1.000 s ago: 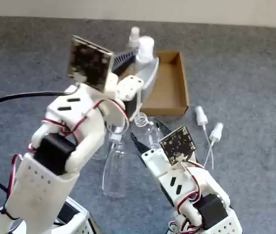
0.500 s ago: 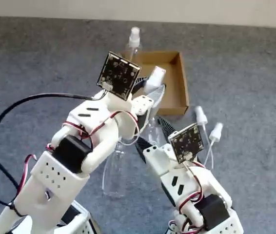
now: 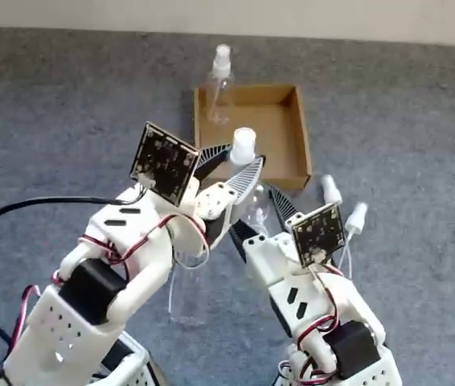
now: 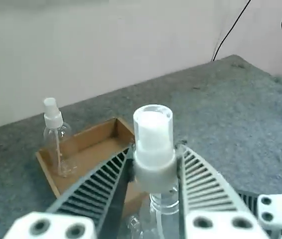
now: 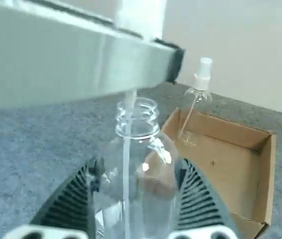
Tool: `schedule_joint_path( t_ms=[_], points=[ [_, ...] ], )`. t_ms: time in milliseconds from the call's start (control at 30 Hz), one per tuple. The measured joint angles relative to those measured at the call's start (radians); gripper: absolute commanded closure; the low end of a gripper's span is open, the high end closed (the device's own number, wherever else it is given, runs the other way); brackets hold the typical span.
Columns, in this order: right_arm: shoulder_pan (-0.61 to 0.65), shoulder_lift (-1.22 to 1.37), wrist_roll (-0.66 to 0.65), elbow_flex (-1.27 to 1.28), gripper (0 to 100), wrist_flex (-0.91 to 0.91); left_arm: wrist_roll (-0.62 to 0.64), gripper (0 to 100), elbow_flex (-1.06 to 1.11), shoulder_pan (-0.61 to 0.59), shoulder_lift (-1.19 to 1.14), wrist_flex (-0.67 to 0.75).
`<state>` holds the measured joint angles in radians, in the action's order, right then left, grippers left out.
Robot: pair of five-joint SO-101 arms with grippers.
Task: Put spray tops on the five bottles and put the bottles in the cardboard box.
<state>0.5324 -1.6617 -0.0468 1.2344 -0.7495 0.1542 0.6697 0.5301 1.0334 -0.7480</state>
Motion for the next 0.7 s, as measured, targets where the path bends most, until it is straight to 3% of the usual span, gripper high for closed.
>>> schedule_joint_path(
  t_ms=[200,467,700],
  points=[
    [-0.002,0.000,0.044,0.000,99.3,0.005,-0.003,78,-0.094,0.000,0.002,-0.126],
    [-0.002,0.000,0.048,0.000,99.3,0.005,-0.074,93,-0.290,-0.002,0.003,-0.187],
    [-0.002,0.000,0.048,0.000,99.3,0.005,-0.124,94,-0.316,-0.021,-0.086,-0.187]
  ],
)
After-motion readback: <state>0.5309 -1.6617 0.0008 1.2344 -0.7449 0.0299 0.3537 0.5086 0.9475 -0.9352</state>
